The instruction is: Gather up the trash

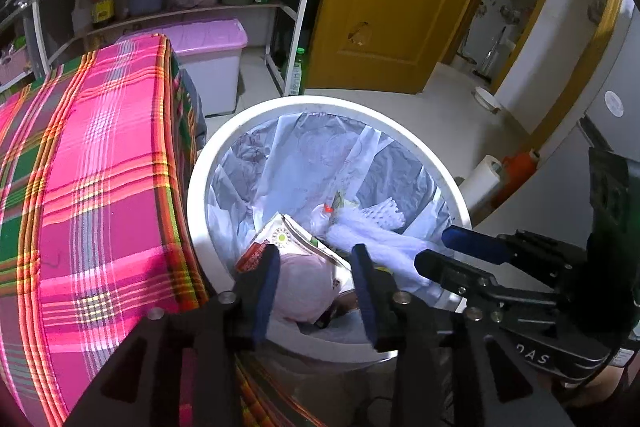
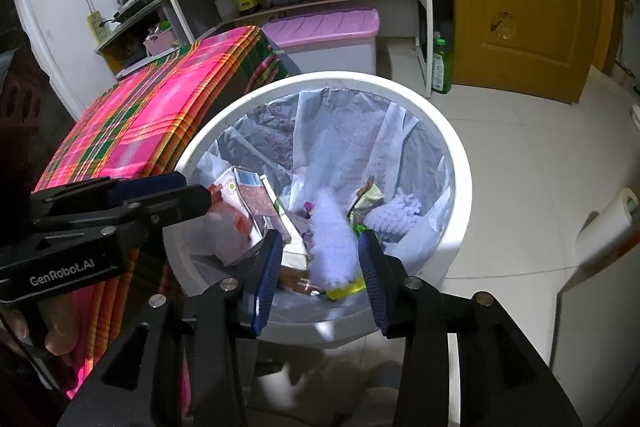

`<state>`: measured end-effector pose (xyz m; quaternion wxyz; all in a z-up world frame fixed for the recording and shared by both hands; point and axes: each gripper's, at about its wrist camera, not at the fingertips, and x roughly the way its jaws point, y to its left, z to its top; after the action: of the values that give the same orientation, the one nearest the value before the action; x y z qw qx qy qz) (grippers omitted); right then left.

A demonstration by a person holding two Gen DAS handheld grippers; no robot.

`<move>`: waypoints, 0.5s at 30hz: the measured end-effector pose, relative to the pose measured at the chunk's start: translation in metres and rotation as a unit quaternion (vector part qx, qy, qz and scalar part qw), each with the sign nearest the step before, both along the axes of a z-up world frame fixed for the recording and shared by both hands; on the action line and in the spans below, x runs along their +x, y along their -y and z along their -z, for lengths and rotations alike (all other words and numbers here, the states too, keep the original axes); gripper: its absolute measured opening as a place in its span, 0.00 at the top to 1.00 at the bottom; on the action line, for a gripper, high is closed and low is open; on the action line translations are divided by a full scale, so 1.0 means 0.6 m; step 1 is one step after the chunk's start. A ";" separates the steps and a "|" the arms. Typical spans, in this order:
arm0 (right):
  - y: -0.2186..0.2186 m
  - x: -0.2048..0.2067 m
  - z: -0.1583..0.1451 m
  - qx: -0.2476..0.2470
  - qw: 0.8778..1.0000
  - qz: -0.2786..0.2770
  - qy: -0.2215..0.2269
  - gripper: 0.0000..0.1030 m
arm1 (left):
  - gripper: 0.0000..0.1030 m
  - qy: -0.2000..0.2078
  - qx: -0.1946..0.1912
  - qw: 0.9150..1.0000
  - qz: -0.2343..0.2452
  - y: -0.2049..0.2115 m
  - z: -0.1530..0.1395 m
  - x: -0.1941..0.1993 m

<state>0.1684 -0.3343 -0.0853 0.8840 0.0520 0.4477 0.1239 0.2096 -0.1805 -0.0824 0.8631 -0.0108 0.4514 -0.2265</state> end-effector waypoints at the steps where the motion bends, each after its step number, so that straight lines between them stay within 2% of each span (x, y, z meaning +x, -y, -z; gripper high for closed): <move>1: 0.000 -0.001 -0.002 0.000 1.000 0.000 0.002 0.60 | 0.62 0.001 0.000 1.000 0.000 -0.001 -0.001 -0.001; 6: 0.002 -0.012 -0.022 0.004 1.000 0.005 0.016 0.60 | 0.62 0.008 -0.009 1.000 -0.006 -0.007 -0.012 -0.008; 15: -0.013 -0.044 -0.062 0.008 0.999 -0.002 0.039 0.60 | 0.62 0.039 -0.028 0.998 -0.028 -0.047 -0.061 -0.040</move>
<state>0.1418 -0.3267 -0.0478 0.9001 0.0533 0.4119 0.1314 0.1857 -0.1520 -0.0457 0.8854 -0.0383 0.4104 -0.2148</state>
